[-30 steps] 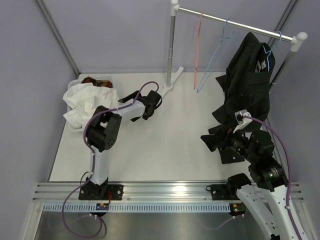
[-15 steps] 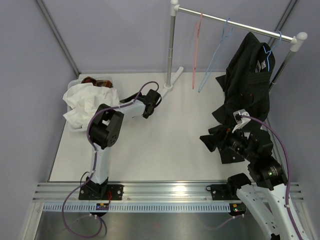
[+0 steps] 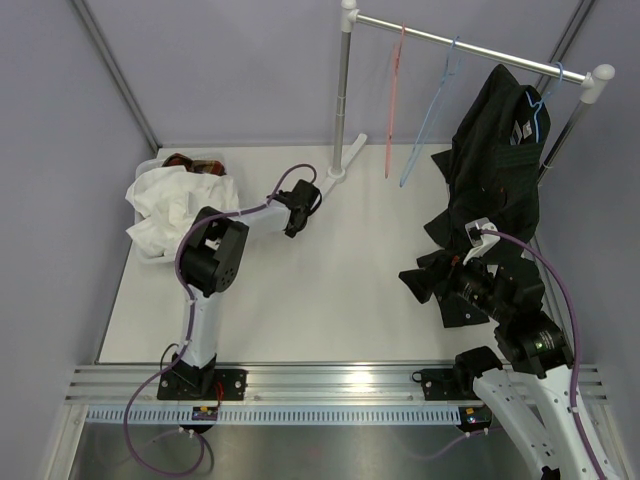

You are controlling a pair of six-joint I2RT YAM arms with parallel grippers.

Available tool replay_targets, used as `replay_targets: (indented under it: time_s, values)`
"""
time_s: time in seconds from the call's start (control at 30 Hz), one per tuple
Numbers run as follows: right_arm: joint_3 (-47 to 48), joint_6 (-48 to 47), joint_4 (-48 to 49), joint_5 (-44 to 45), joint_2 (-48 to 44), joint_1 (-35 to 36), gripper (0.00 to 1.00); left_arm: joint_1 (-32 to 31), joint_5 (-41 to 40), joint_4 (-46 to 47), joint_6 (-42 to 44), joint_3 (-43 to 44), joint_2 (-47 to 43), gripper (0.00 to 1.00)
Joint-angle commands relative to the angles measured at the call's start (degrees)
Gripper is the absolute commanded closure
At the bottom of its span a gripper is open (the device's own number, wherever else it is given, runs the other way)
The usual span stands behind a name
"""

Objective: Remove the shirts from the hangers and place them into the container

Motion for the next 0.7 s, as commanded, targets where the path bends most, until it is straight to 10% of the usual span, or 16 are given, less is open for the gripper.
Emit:
replay_targets:
  time_s: [0.0, 0.67]
  values:
    - [-0.2, 0.3, 2.1, -1.5, 0.1, -0.1, 0.01, 0.0, -1.2, 1.0, 0.6, -0.6, -2.7, 1.00]
    - [-0.2, 0.3, 1.6, -1.2, 0.0, -0.1, 0.01, 4.5, -2.9, 1.0, -11.5, 11.0, -18.3, 1.00]
